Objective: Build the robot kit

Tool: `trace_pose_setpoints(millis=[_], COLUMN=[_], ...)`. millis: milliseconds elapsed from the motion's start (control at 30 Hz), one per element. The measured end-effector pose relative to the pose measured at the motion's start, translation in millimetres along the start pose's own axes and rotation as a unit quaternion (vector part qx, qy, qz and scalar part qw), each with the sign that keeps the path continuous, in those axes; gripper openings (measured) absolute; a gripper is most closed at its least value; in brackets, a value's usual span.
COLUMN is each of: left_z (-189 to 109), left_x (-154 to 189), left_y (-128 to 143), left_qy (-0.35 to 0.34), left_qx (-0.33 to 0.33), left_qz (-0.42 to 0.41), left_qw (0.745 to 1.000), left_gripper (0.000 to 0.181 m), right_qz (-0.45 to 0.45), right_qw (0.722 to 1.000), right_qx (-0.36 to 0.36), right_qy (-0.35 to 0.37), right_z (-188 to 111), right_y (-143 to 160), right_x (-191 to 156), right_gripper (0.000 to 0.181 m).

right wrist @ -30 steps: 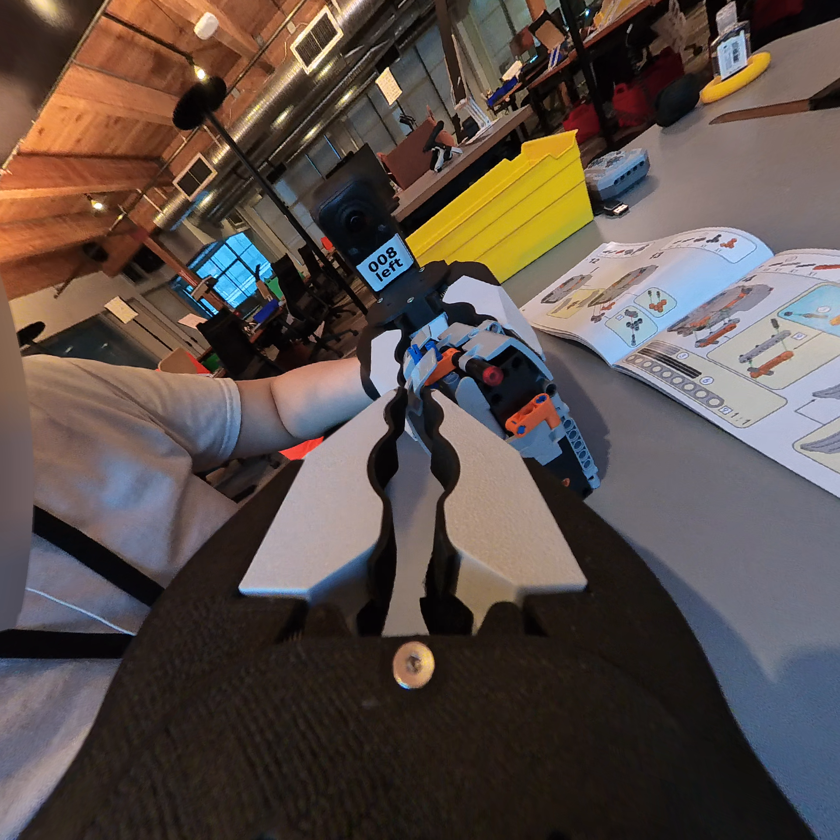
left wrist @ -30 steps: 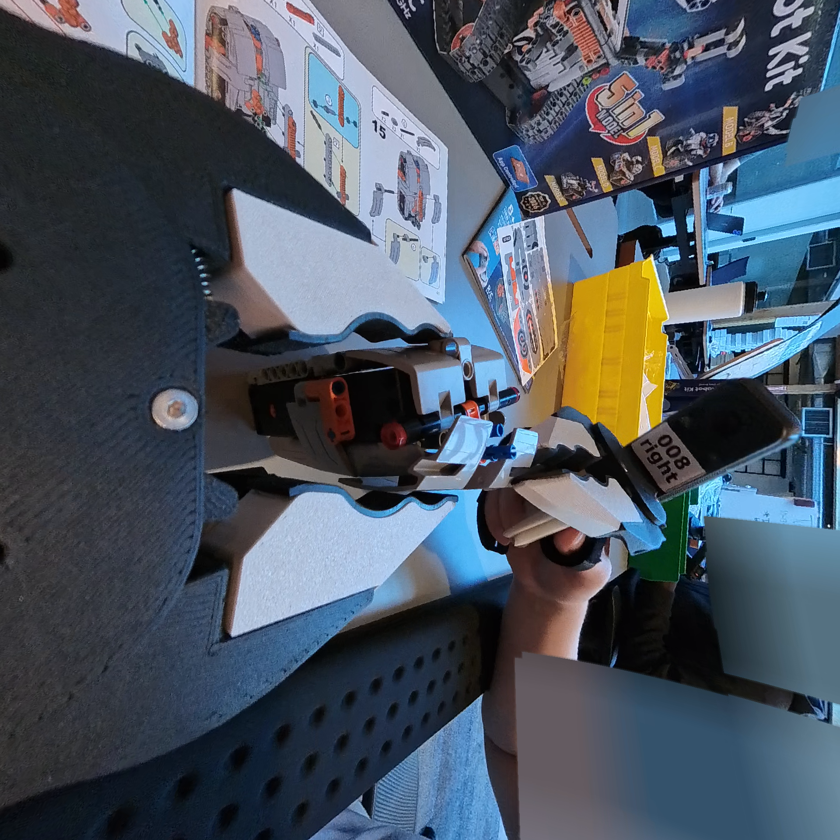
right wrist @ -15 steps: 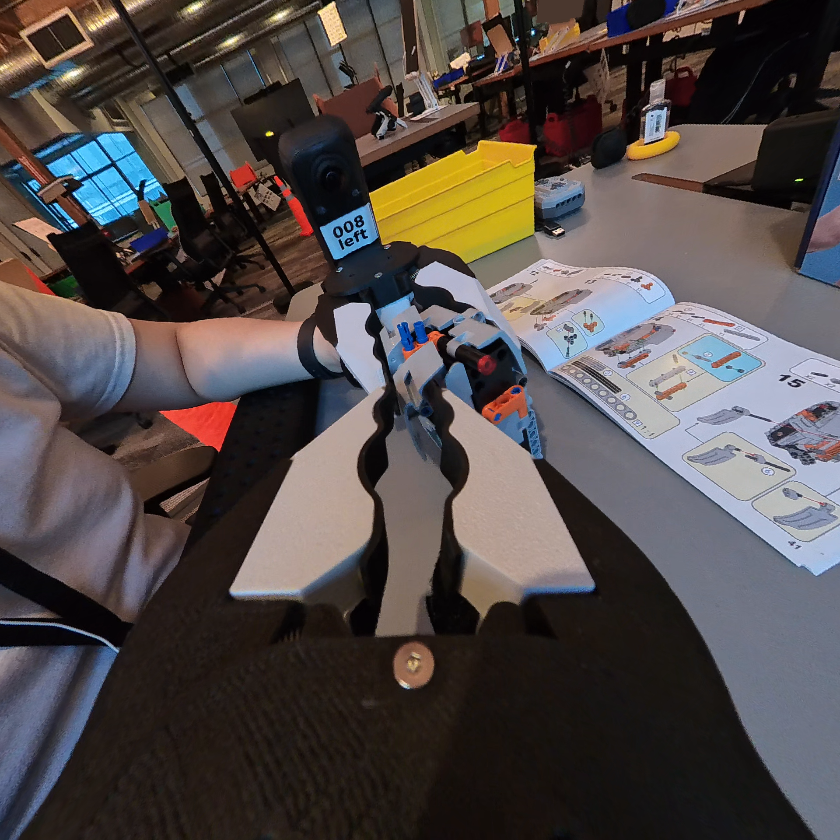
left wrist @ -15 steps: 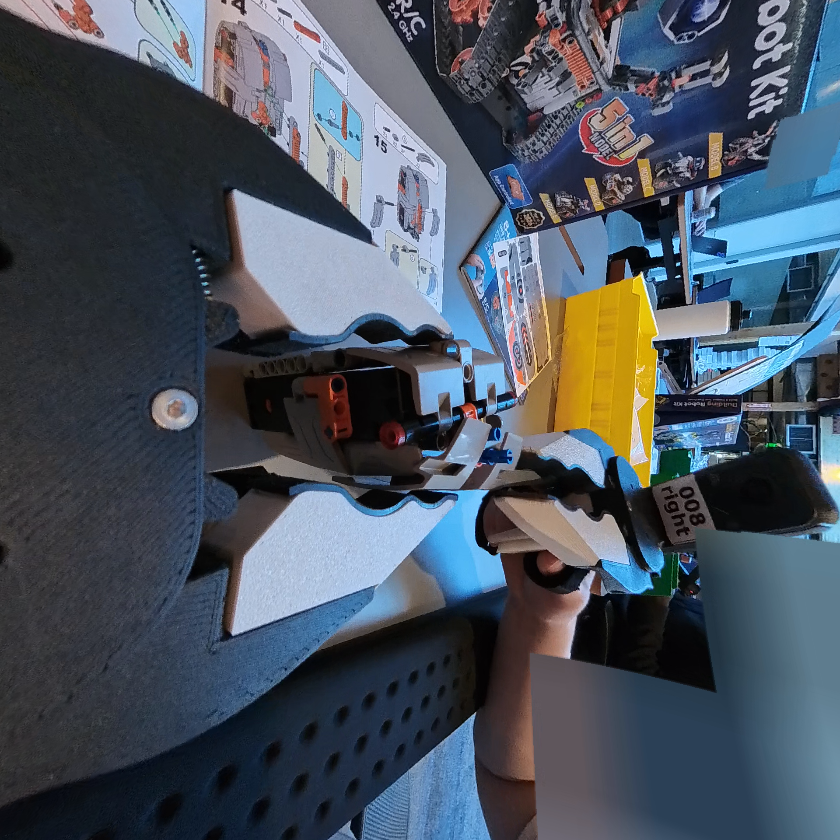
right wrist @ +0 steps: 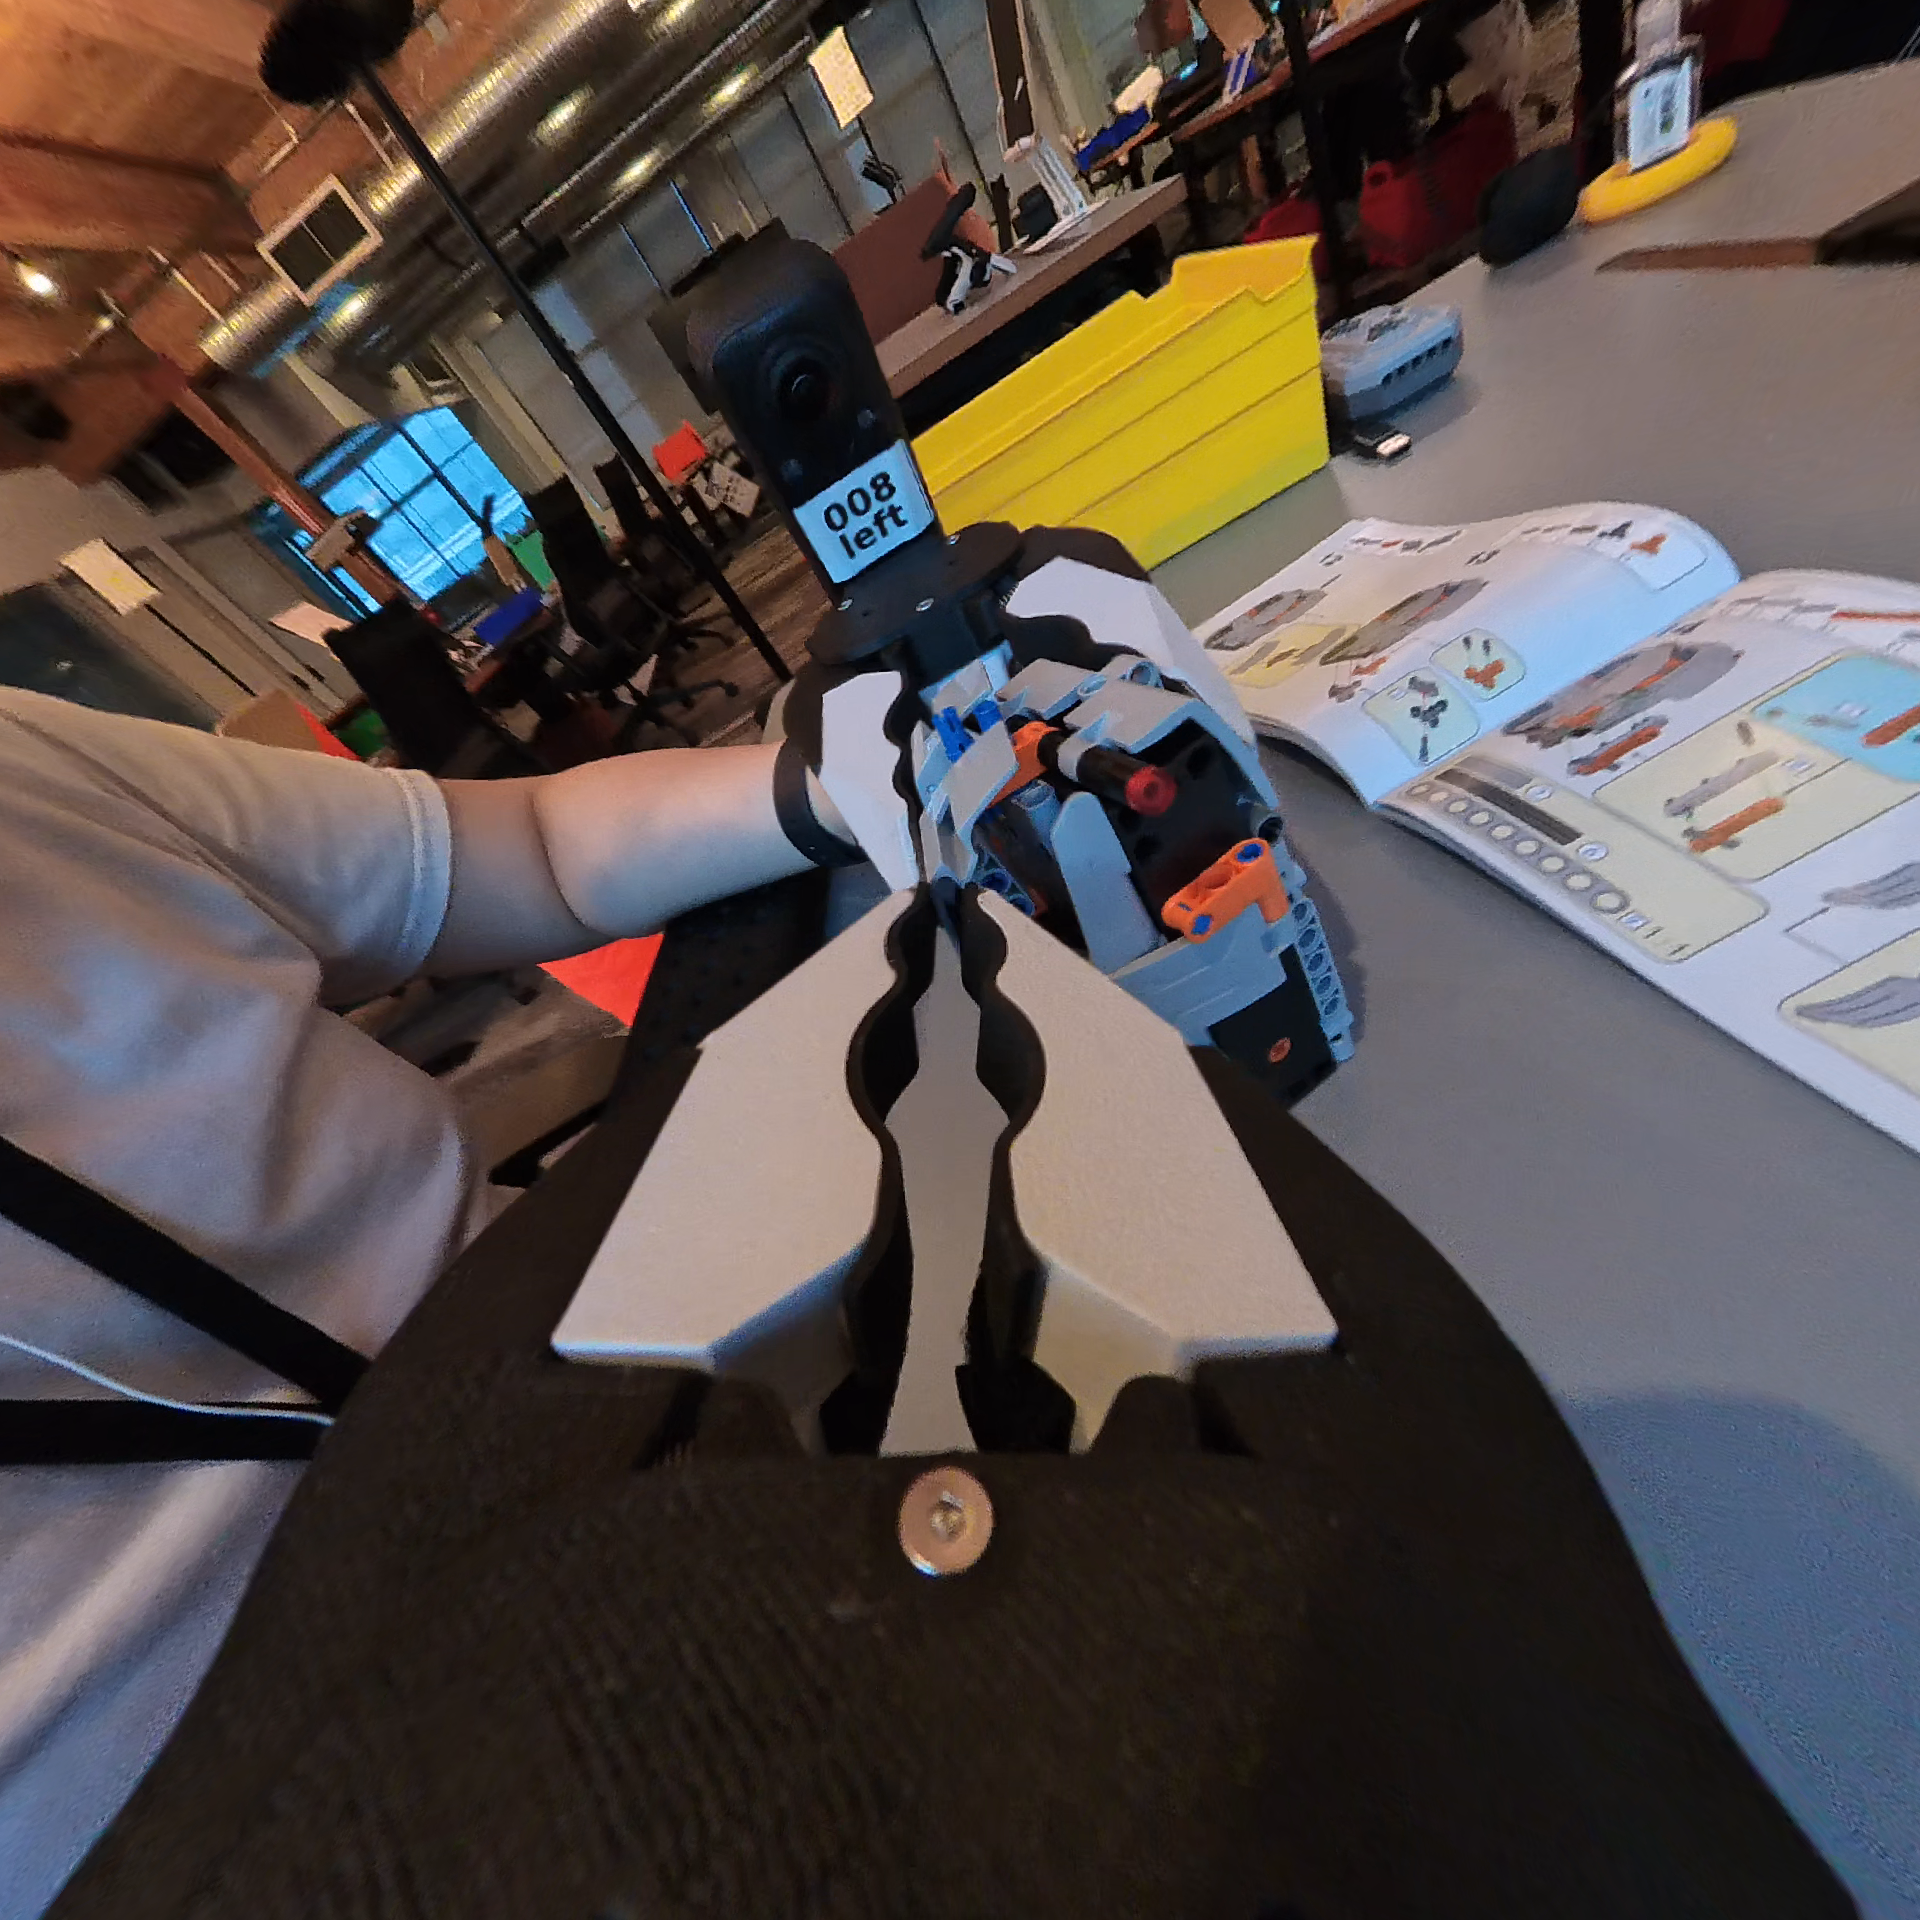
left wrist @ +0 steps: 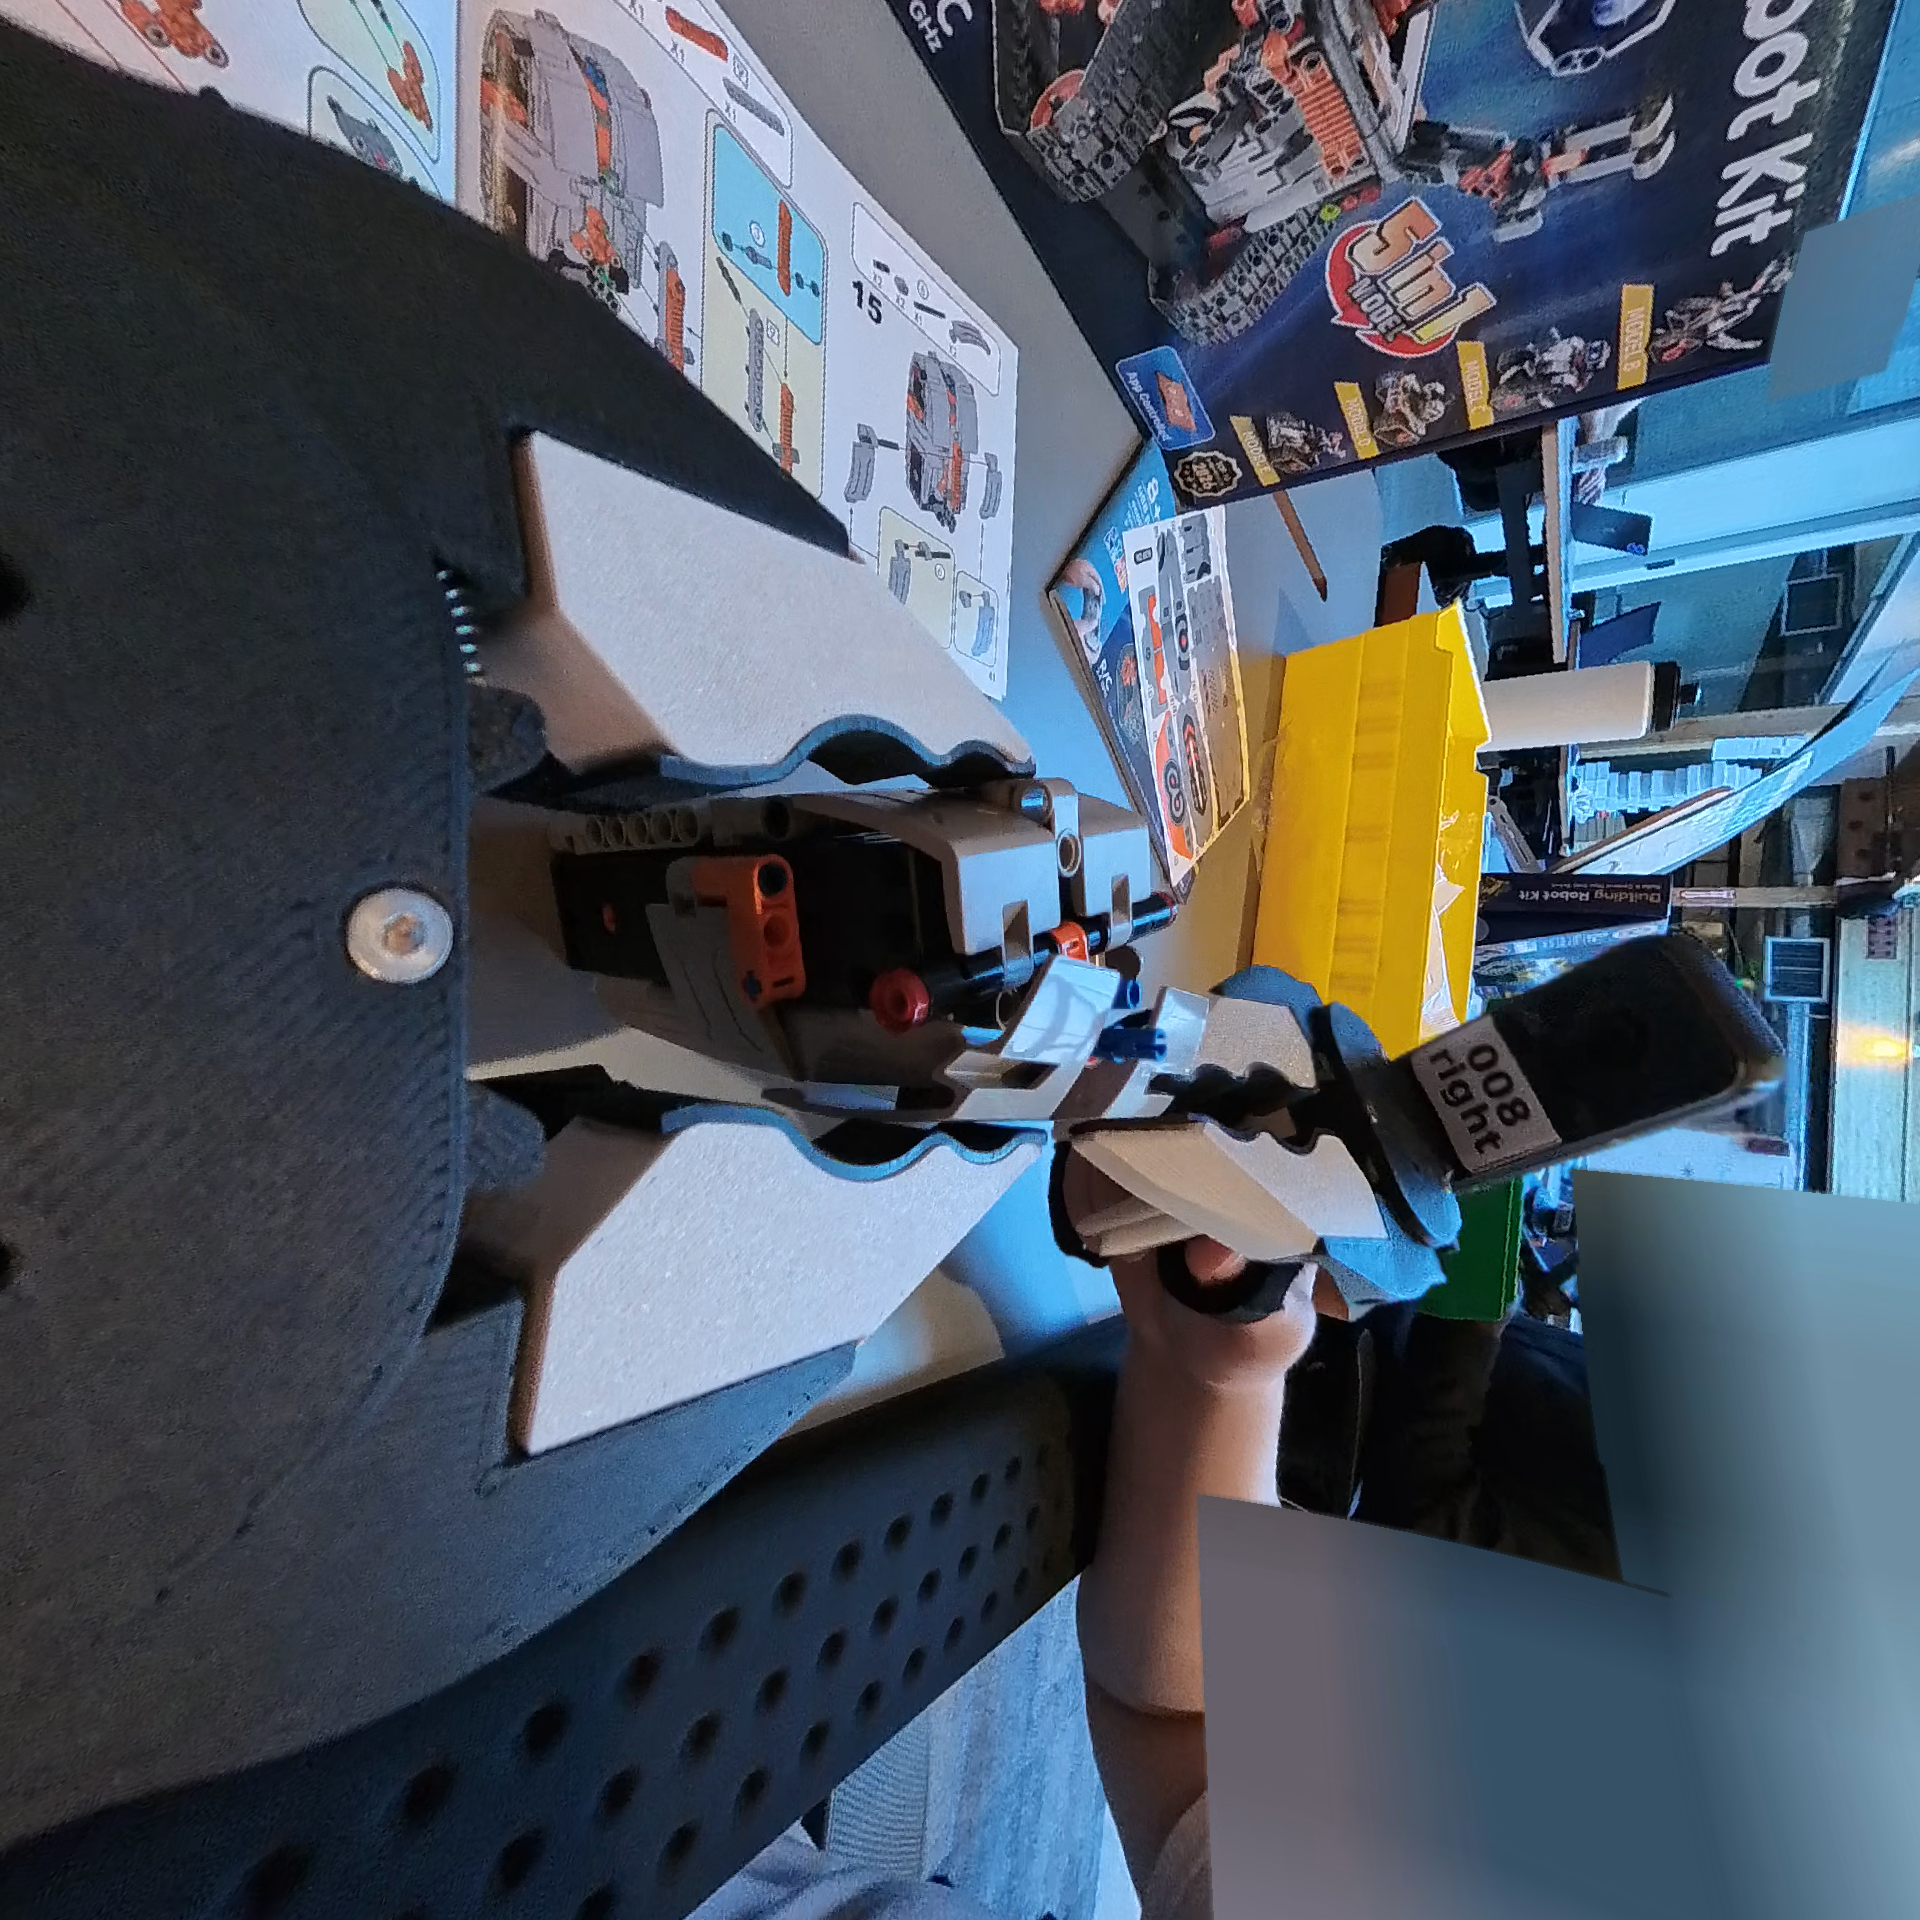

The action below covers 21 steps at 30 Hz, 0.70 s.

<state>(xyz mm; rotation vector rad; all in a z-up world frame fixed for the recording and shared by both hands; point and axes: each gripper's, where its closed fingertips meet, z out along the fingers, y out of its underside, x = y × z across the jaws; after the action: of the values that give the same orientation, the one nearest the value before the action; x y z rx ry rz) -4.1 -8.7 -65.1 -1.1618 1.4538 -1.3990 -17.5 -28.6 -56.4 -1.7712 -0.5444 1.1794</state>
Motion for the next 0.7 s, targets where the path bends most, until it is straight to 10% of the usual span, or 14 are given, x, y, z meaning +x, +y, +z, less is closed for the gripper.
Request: trace_pose_setpoints(millis=[700], left_z=[-5.4], left_x=[1.5], left_y=[0.1], left_qy=[0.031], left_qx=[-0.010], left_qz=[-0.001], left_qw=[0.999], left_gripper=[0.064], right_qz=[0.090], right_qw=[0.996], right_qx=[-0.003], right_qy=[0.012], right_z=[2.4], right_y=[3.8], right_x=[4.9], right_gripper=[0.002])
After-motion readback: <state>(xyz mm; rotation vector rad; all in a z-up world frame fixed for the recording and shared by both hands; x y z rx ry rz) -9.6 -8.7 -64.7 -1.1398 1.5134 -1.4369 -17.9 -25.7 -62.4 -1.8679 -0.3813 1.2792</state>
